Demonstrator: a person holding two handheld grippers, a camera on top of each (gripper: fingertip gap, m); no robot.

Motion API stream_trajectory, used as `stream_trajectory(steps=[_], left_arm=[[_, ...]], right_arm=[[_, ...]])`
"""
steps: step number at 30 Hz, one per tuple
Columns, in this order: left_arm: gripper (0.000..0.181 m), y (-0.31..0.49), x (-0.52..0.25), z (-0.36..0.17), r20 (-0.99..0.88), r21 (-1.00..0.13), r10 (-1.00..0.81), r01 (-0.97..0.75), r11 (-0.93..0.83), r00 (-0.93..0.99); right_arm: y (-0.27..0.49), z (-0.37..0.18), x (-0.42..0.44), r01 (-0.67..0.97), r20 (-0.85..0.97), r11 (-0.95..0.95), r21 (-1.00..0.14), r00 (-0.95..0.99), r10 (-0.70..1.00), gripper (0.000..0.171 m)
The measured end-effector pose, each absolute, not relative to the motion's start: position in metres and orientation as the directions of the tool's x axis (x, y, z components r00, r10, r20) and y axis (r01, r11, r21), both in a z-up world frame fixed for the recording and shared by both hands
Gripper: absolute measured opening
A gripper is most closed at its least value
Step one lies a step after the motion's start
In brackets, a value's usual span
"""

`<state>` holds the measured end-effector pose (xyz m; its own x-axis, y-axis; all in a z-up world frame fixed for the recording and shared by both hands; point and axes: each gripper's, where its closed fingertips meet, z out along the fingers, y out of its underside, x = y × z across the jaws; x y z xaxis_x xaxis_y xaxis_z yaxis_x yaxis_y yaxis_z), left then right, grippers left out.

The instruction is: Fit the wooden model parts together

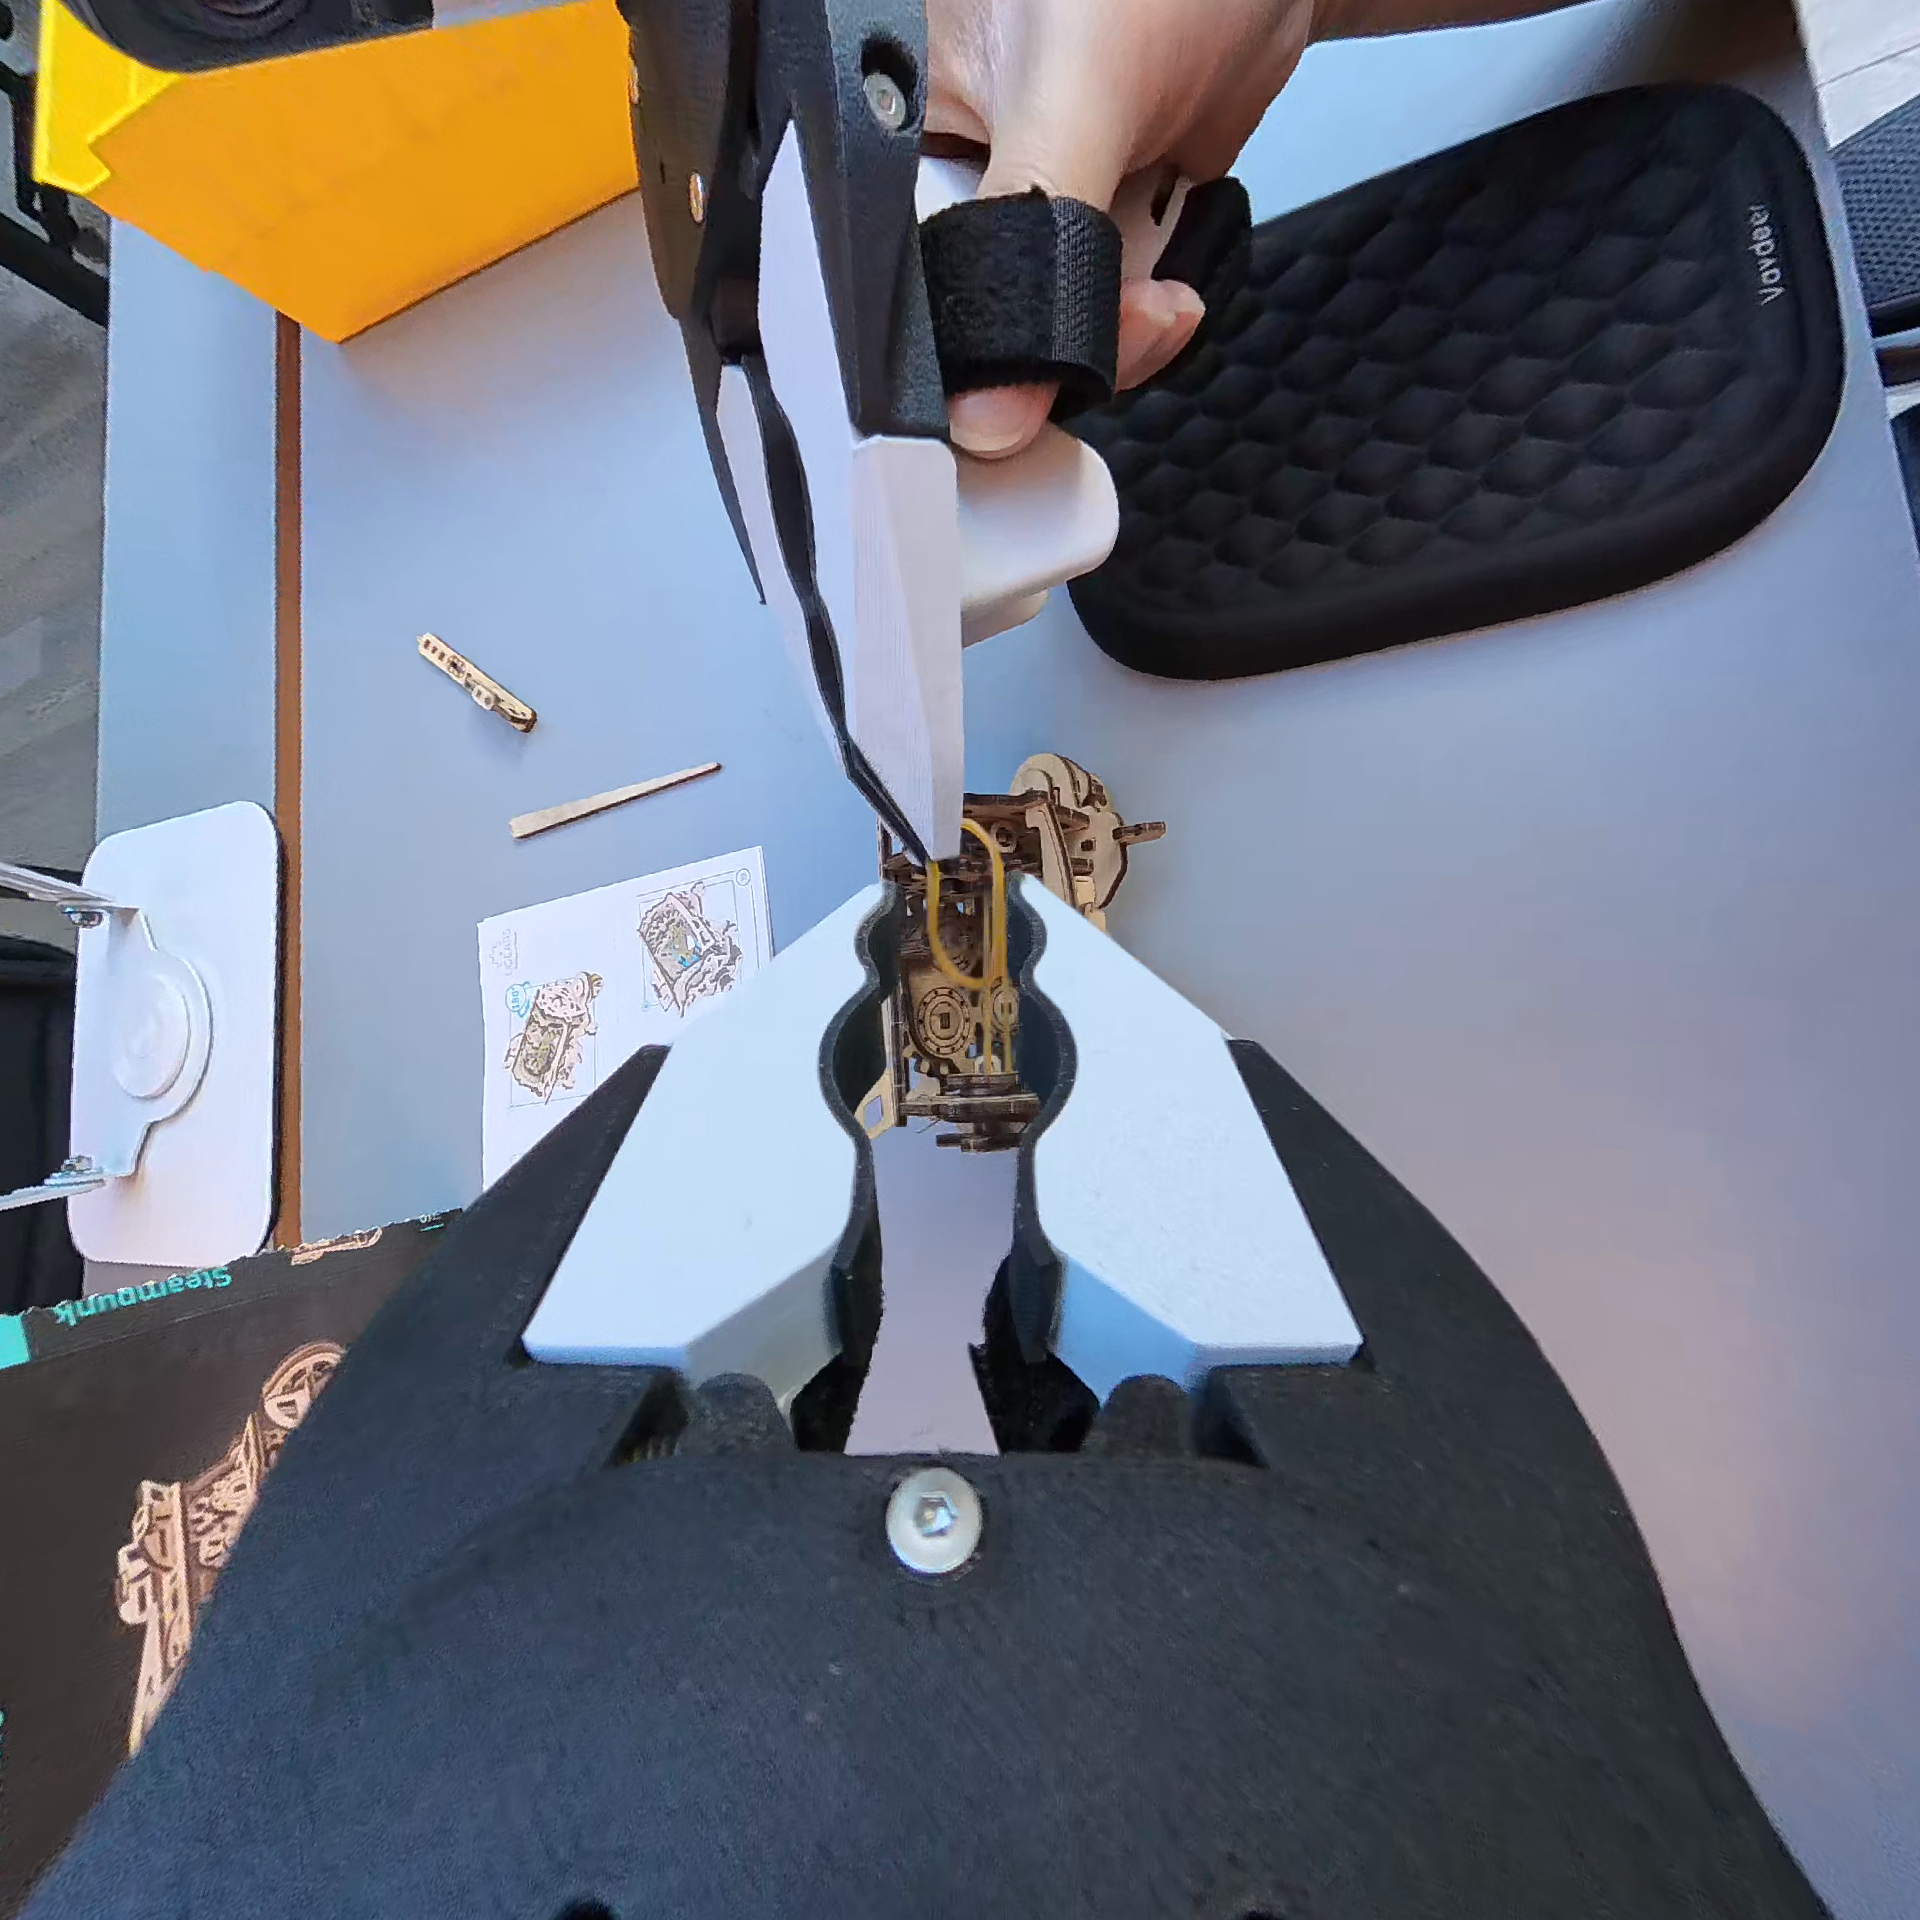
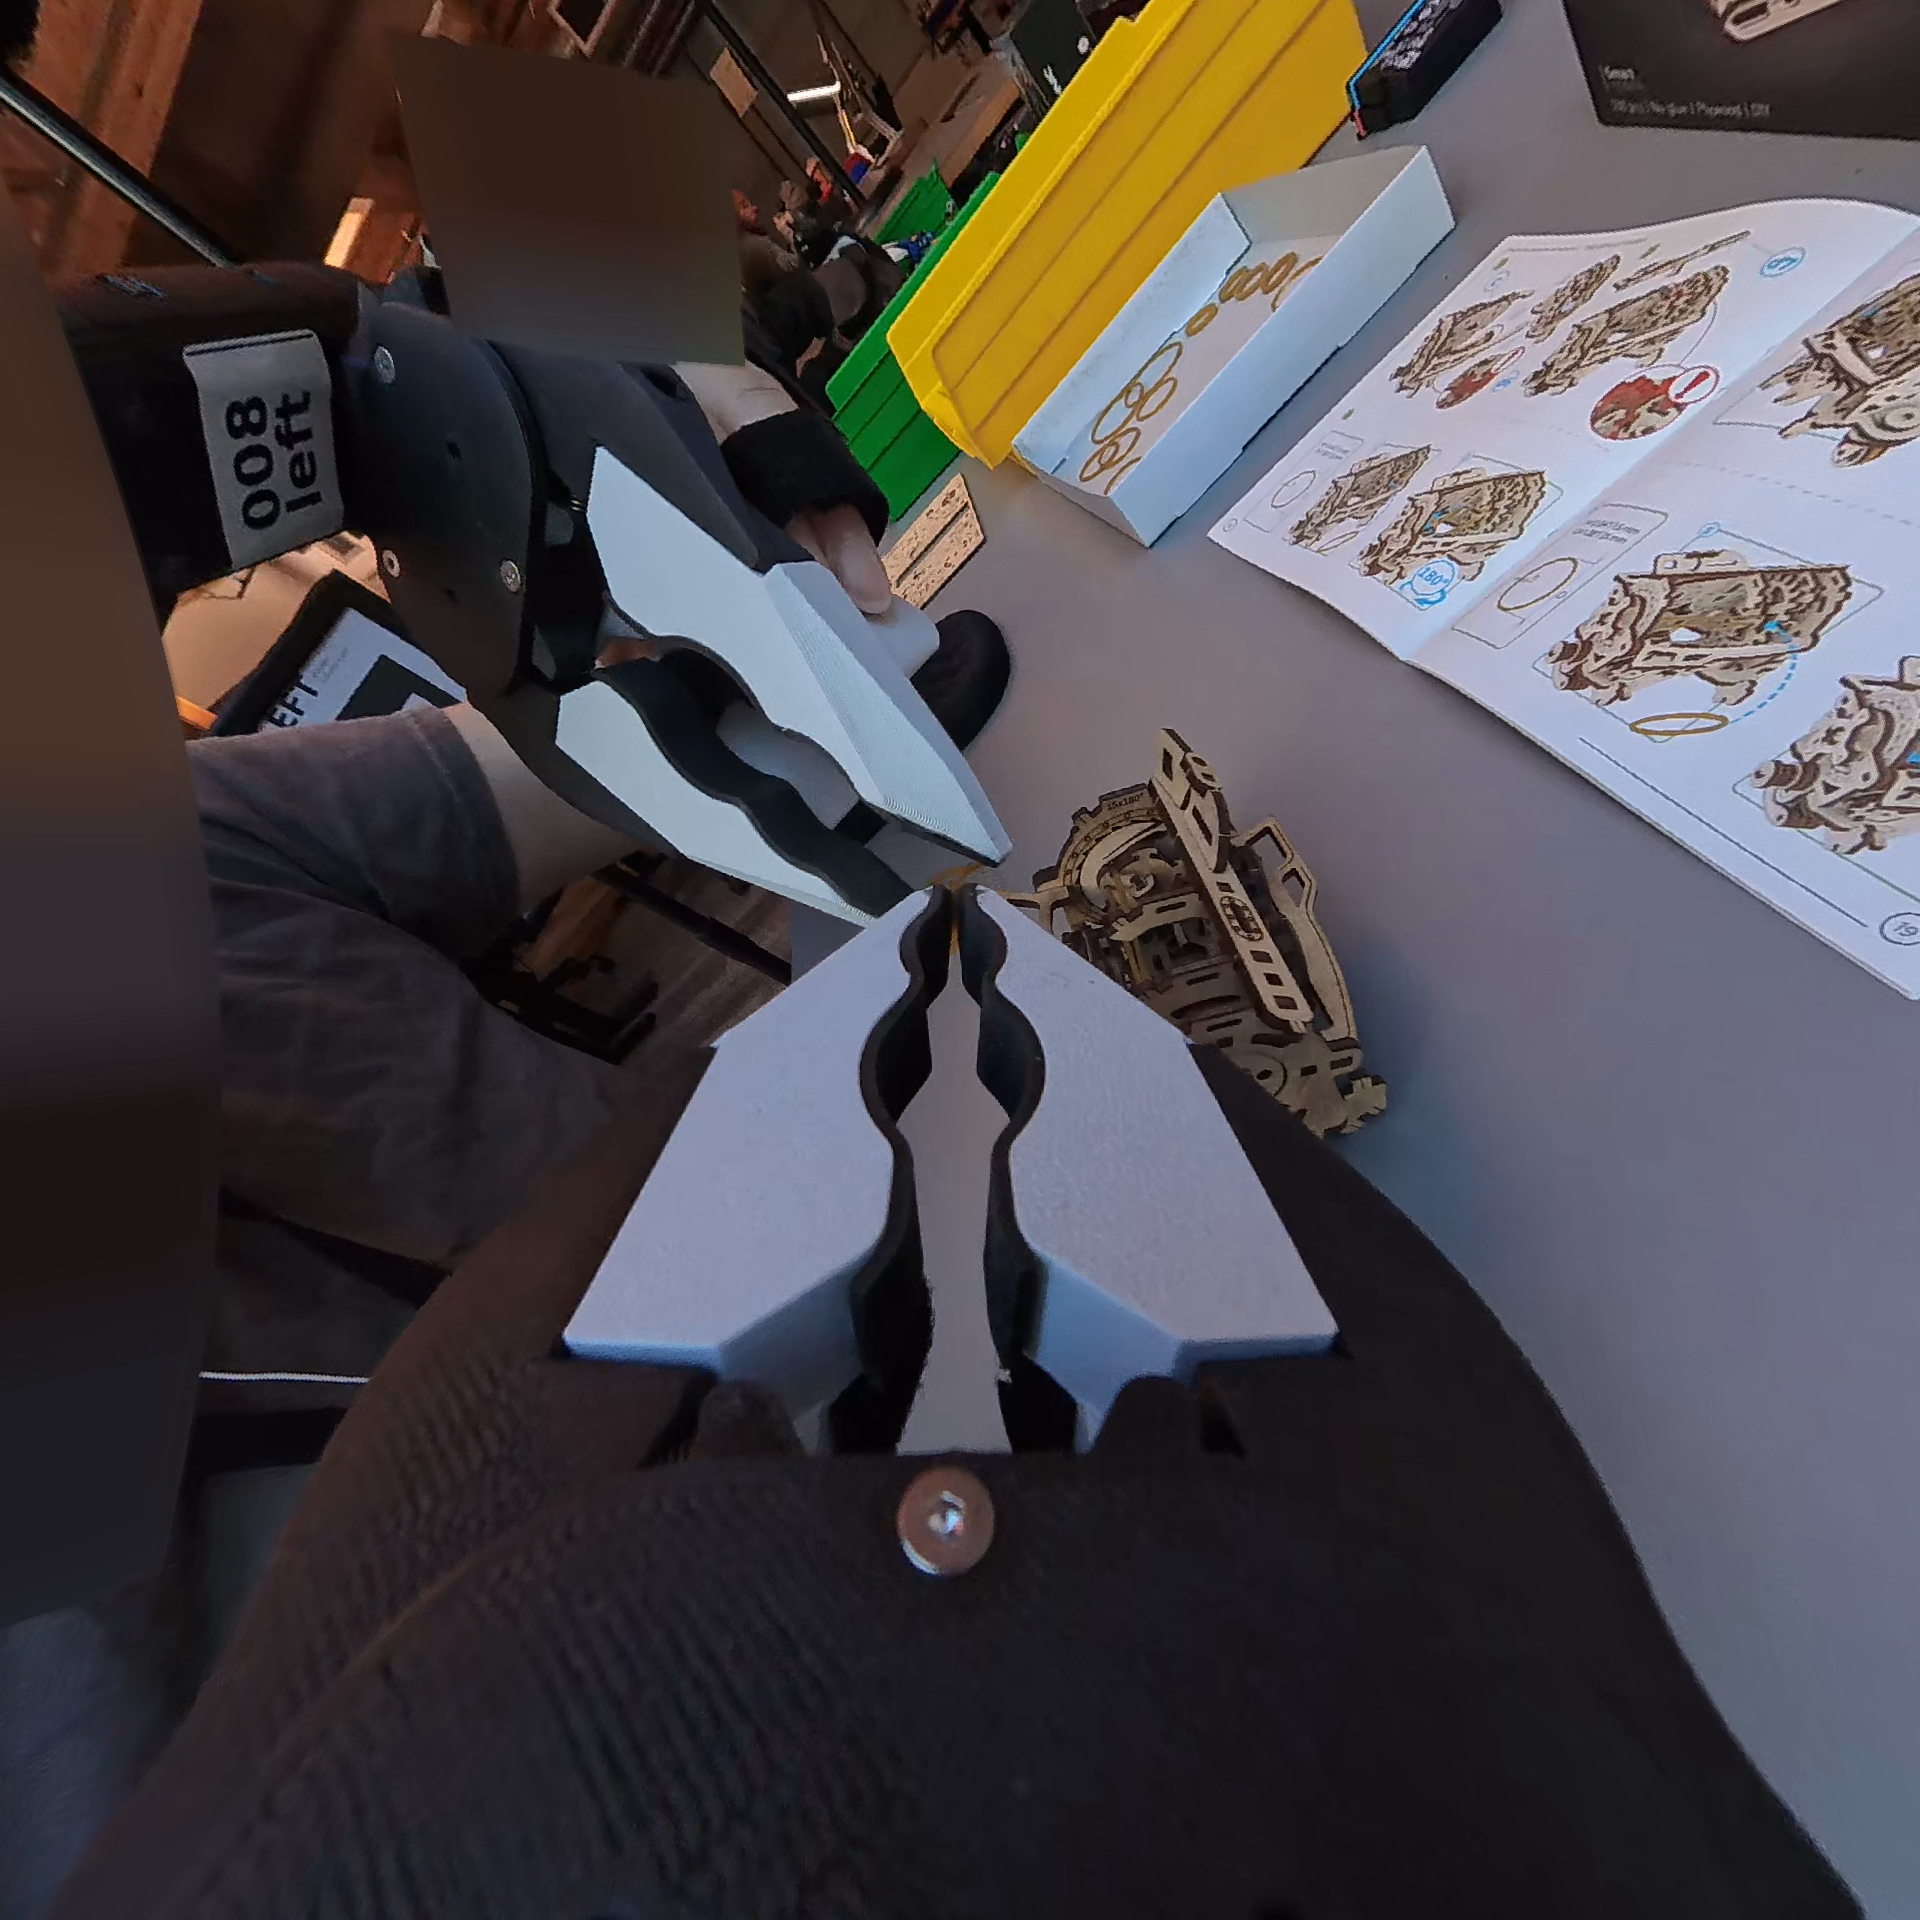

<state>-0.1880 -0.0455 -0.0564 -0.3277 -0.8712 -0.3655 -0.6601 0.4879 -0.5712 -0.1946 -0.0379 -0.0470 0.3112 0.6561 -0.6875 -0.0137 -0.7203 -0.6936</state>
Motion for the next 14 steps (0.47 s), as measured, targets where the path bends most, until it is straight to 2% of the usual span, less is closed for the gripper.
stream_trajectory(steps=[1,7,14], left_arm=[[0.017,-0.0472,-0.1887,-0.0546,-0.357,-0.58,-0.874,-0.655,0.485,-0.331],[0.022,-0.0506,-0.1877,-0.0527,-0.351,-0.593,-0.878,-0.648,0.477,-0.325],[0.034,-0.0491,-0.1814,-0.0529,-0.283,-0.648,-0.928,-0.664,0.372,-0.244]], right_arm=[[-0.0374,-0.0459,-0.1943,-0.02,-0.692,-0.723,-0.691,0.308,0.653,0.0],[-0.036,-0.044,-0.1939,-0.035,-0.702,-0.729,-0.684,0.302,0.645,0.0],[-0.0329,-0.0394,-0.1917,-0.069,-0.702,-0.722,-0.688,0.314,0.639,0.0]])
